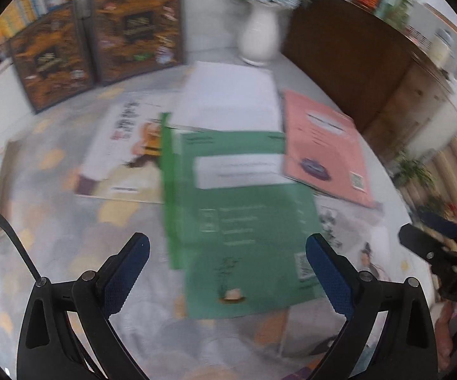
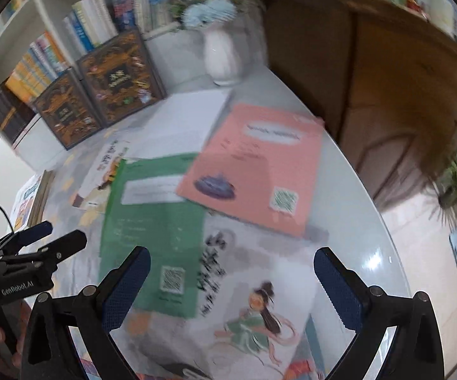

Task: Organize books
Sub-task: 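Move both grippers toward the pile of green and pink books, then grasp the edge of the green poetry book with the right gripper and lift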

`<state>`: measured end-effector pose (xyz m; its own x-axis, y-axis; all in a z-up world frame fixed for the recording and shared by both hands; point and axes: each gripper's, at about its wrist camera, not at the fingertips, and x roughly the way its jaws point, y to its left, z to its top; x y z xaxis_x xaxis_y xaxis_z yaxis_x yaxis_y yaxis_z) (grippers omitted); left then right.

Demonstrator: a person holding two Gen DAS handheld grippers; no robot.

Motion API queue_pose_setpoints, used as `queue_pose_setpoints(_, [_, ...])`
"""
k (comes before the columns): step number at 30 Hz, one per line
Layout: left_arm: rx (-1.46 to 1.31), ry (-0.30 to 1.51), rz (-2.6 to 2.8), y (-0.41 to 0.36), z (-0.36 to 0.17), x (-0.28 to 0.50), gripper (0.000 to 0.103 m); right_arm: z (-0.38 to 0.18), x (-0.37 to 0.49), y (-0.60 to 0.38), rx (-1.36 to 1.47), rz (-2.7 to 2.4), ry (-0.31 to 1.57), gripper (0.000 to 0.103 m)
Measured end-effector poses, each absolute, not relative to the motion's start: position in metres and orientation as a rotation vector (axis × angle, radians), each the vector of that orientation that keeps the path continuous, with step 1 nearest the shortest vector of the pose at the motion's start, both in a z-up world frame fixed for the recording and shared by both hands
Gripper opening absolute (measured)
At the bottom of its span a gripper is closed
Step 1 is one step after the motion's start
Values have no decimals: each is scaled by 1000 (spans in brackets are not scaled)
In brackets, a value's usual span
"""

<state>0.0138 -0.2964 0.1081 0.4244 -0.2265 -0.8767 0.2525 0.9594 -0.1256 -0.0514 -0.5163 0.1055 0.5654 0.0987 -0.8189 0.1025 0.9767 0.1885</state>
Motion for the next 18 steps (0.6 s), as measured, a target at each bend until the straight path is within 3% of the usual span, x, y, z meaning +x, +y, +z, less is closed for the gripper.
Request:
queue_pose_setpoints(12, [10, 1184, -362, -292, 72, -10, 97, 62, -64, -506, 293, 40, 1094, 99])
queue_pose_setpoints(13, [7, 1183, -352, -288, 69, -9, 97, 57, -58, -497, 297, 73, 1104, 97])
queue_pose_setpoints(15, [-14, 1177, -329, -276, 63, -4, 97, 51, -47, -485, 288, 115, 1122, 83])
queue_pose_setpoints(18, [-59, 1170, -331, -265, 53, 3, 97, 45, -28, -467, 223, 135, 1116, 82])
